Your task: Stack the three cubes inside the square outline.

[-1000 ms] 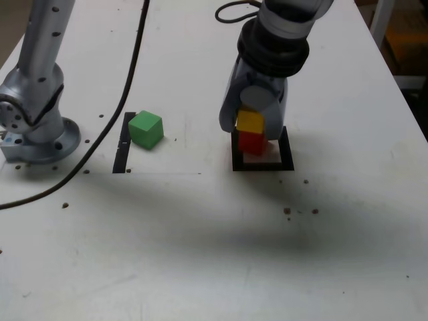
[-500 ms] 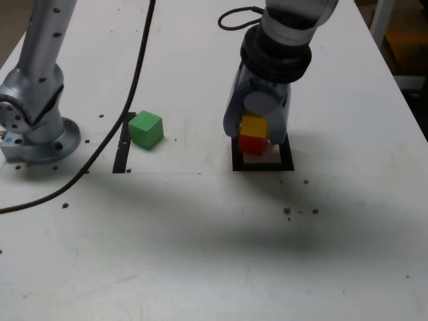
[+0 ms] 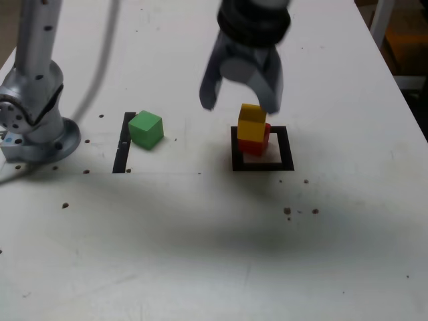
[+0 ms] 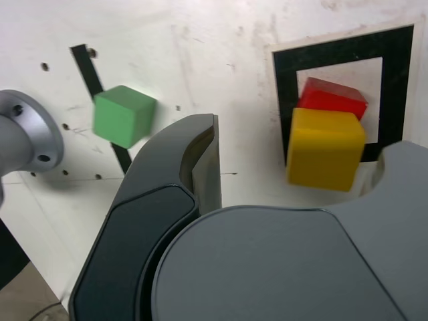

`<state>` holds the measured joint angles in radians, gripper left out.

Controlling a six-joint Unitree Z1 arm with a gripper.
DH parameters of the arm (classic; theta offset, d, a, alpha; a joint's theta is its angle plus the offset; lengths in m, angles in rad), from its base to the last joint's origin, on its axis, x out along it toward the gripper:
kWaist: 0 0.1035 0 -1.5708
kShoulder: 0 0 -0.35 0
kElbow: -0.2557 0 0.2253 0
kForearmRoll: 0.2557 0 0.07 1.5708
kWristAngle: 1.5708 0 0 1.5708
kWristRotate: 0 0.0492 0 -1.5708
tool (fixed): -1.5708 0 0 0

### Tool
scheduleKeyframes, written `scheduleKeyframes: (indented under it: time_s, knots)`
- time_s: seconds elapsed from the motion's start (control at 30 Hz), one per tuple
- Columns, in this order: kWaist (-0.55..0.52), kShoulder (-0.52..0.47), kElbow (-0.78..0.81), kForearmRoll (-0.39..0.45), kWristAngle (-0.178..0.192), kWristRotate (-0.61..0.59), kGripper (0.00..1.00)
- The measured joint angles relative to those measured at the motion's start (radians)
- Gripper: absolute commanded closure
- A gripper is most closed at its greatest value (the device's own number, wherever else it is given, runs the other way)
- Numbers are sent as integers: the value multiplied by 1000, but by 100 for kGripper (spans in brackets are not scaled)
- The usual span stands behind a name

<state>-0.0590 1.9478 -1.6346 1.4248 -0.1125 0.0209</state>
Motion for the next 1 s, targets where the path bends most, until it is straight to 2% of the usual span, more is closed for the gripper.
scheduleKeyframes:
  time_s: [0.13, 0.2, 0.37, 0.43, 0.5, 0.63, 0.7, 0.8, 0.9, 0.93, 1.0]
  knots:
    - [37, -101, 84, 49, 33, 0, 0]
    - [62, -160, 156, 70, 61, 4, 0]
    - [83, -293, 300, 79, 122, 33, 0]
    - [90, -352, 343, 76, 126, 49, 0]
    - [90, -375, 394, 60, 107, 65, 0]
    - [63, -380, 533, -62, 39, 97, 0]
    - [32, -423, 609, -137, 26, 111, 0]
    - [-13, -474, 715, -246, 41, 119, 0]
    - [-67, -468, 790, -357, 59, 162, 0]
    - [-80, -452, 781, -379, 62, 181, 0]
    - [-92, -417, 760, -358, 61, 207, 1]
